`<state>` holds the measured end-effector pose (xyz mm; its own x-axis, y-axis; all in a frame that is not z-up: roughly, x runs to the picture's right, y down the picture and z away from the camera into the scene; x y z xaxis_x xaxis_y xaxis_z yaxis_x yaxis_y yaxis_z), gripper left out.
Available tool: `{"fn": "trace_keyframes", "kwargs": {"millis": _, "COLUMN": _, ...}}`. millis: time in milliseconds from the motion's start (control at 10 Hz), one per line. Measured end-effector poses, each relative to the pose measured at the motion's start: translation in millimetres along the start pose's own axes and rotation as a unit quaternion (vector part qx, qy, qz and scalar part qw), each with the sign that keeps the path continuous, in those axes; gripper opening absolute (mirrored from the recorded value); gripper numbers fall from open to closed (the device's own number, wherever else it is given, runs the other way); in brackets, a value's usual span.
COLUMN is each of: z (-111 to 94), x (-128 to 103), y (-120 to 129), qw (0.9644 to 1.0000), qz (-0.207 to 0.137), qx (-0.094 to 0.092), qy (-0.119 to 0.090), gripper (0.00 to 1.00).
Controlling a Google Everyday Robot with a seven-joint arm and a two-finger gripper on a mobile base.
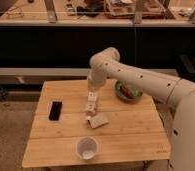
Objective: Move the arm in a circular motion
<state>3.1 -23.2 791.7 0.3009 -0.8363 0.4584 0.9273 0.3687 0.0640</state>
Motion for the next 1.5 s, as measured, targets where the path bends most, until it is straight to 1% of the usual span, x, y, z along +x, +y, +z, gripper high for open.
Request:
{"fn": "trace_keyframes", "kwargs": {"millis": 100, "z": -14, "x": 11, "y": 21, "qw": 0.9998, "qz": 0.011, "qx": -0.014, "qy": 0.011, "gripper": 0.09}}
{"fn": "trace_keyframes", "kwargs": {"millis": 200, "z": -31, "x": 15, "y": 46, "qw": 0.9990, "qz": 0.022, "qx": -0.032, "qy": 0.021, "gripper": 0.09}}
{"fn": "trace_keyframes", "kwargs": {"millis": 300, "z": -45, "x": 11, "y": 70, "qw": 0.9978, "qz": 0.038, "qx": -0.047, "qy": 0.025, "gripper": 0.09}}
{"fn": "trace_keyframes", "kwargs": {"millis": 400, "z": -61, "x": -6, "y": 97, "qw": 0.9959, "qz": 0.058, "qx": -0.065, "qy": 0.026, "gripper": 0.09}}
{"fn": "trace_keyframes", "kwargs": {"millis": 500, "z": -70, "x": -22, "y": 113, "qw": 0.9944, "qz": 0.070, "qx": -0.075, "qy": 0.023, "gripper": 0.09}}
{"fn": "trace_keyframes", "kwargs": {"millis": 600, "z": -78, "x": -45, "y": 125, "qw": 0.9931, "qz": 0.079, "qx": -0.086, "qy": 0.015, "gripper": 0.09}}
{"fn": "trace_keyframes", "kwargs": {"millis": 700, "z": -82, "x": -69, "y": 131, "qw": 0.9923, "qz": 0.081, "qx": -0.093, "qy": 0.003, "gripper": 0.09}}
{"fn": "trace_keyframes", "kwargs": {"millis": 800, "z": -87, "x": -105, "y": 134, "qw": 0.9915, "qz": 0.082, "qx": -0.100, "qy": -0.016, "gripper": 0.09}}
{"fn": "trace_keyframes", "kwargs": {"millis": 900, "z": -87, "x": -127, "y": 132, "qw": 0.9912, "qz": 0.080, "qx": -0.100, "qy": -0.032, "gripper": 0.09}}
{"fn": "trace_keyframes", "kwargs": {"millis": 1000, "z": -85, "x": -155, "y": 126, "qw": 0.9908, "qz": 0.077, "qx": -0.097, "qy": -0.054, "gripper": 0.09}}
{"fn": "trace_keyframes", "kwargs": {"millis": 1100, "z": -78, "x": -183, "y": 113, "qw": 0.9905, "qz": 0.068, "qx": -0.089, "qy": -0.080, "gripper": 0.09}}
{"fn": "trace_keyframes", "kwargs": {"millis": 1200, "z": -71, "x": -197, "y": 99, "qw": 0.9907, "qz": 0.057, "qx": -0.079, "qy": -0.095, "gripper": 0.09}}
{"fn": "trace_keyframes", "kwargs": {"millis": 1300, "z": -61, "x": -209, "y": 77, "qw": 0.9910, "qz": 0.041, "qx": -0.064, "qy": -0.110, "gripper": 0.09}}
{"fn": "trace_keyframes", "kwargs": {"millis": 1400, "z": -46, "x": -216, "y": 41, "qw": 0.9913, "qz": 0.012, "qx": -0.039, "qy": -0.125, "gripper": 0.09}}
{"fn": "trace_keyframes", "kwargs": {"millis": 1500, "z": -37, "x": -218, "y": 18, "qw": 0.9908, "qz": -0.008, "qx": -0.023, "qy": -0.133, "gripper": 0.09}}
